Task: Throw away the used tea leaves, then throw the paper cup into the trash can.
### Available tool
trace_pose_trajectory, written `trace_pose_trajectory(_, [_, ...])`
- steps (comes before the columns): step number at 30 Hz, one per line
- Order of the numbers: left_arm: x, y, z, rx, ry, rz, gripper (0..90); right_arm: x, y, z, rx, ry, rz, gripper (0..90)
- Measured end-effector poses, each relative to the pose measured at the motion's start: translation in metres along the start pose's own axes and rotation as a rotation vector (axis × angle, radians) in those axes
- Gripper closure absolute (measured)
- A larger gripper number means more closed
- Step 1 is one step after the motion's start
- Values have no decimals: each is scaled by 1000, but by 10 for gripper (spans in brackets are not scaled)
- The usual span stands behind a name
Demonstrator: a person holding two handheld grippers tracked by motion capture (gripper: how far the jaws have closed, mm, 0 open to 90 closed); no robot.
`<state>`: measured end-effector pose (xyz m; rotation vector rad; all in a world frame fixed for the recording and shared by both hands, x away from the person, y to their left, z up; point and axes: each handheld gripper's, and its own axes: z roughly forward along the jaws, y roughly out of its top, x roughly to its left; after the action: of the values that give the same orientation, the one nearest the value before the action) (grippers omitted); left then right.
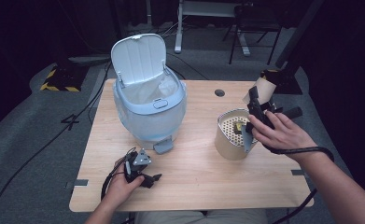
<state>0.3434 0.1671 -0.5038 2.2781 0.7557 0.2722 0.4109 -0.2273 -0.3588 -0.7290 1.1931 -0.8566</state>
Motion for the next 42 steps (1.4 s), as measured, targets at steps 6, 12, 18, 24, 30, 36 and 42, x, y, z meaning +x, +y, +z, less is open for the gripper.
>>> trace_pose_trajectory(6, [0,0,0,0,0,0,152,-4,-14,5,-66,140,287,296])
trace_pose_trajectory(12, [0,1,1,1,0,-1,149,-2,-34,14,-188,370,759,290])
trace_pose_trajectory(18, [1,2,2,0,2,-3,148,2,-51,20,-279,576,1173,289])
trace_pose_trajectory(24, [2,5,4,2,5,-2,142,11,-67,24,-317,823,1664,284])
trace_pose_trajectory(30, [2,6,5,4,4,-1,135,21,-80,27,-365,969,1919,284])
trace_pose_trajectory(36, [2,5,5,3,11,-4,136,19,-87,29,-479,1019,2023,282])
trace_pose_trajectory(42, [1,5,5,4,18,-10,140,8,-91,35,-581,1067,2075,282])
